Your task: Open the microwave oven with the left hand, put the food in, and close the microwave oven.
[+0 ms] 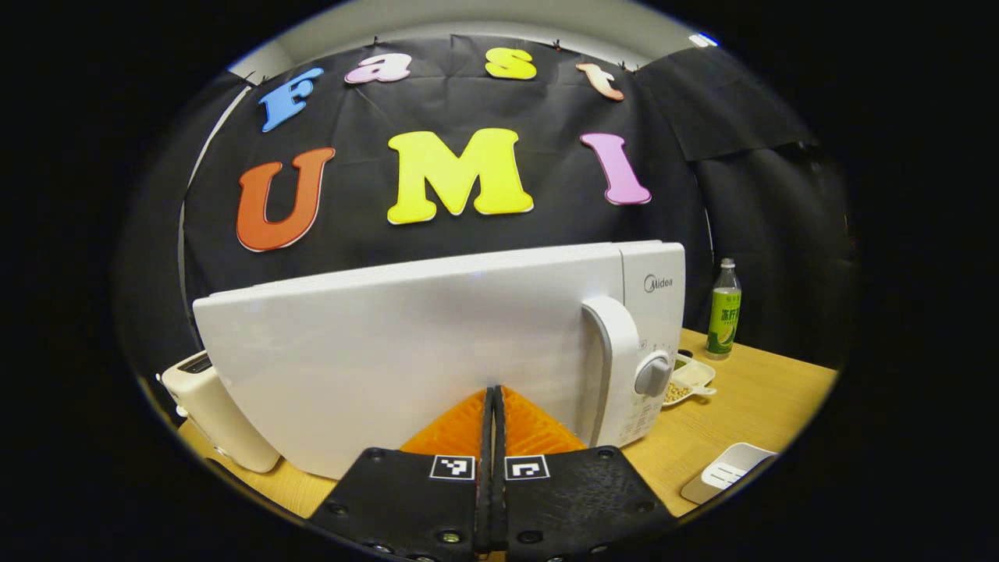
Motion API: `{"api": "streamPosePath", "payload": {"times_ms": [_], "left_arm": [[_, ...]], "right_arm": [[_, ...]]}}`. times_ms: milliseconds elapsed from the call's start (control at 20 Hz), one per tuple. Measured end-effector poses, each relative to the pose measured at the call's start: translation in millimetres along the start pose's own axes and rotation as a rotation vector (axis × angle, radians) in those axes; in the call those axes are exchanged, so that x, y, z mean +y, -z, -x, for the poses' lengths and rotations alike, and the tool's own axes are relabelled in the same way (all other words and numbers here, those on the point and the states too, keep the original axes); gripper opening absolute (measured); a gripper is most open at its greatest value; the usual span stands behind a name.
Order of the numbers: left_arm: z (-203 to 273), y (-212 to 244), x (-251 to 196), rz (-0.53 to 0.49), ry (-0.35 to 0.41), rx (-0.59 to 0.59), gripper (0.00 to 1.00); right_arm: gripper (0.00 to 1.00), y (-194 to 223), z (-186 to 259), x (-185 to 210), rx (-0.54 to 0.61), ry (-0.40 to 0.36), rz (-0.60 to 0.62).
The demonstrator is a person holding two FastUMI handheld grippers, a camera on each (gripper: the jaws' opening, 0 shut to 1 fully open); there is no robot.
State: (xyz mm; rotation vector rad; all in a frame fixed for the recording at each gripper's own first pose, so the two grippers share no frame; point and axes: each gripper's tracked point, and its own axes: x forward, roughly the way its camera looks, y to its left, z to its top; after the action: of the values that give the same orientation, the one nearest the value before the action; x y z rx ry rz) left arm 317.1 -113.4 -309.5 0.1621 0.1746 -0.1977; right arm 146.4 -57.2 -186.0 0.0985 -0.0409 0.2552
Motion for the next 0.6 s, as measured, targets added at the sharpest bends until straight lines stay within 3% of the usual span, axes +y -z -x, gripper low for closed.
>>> {"api": "streamPosePath", "payload": {"times_ms": [100,150,450,600], "left_arm": [[1,1,0,-0.017,-0.011,0.008,0.0],[-1,3,-1,-0.003,-0.008,0.013,0.0],[1,5,-5,0.139,0.03,0.029,0.0],[9,25,6,0.17,-0.011,0.096,0.0]], "right_arm": [[1.0,3,2,1,0.017,-0.001,0.004],[0.95,2,3,4,0.023,0.001,0.005],[0.95,-3,25,13,0.052,0.031,-0.004],[0.95,-4,38,17,0.067,0.054,0.002]]}}
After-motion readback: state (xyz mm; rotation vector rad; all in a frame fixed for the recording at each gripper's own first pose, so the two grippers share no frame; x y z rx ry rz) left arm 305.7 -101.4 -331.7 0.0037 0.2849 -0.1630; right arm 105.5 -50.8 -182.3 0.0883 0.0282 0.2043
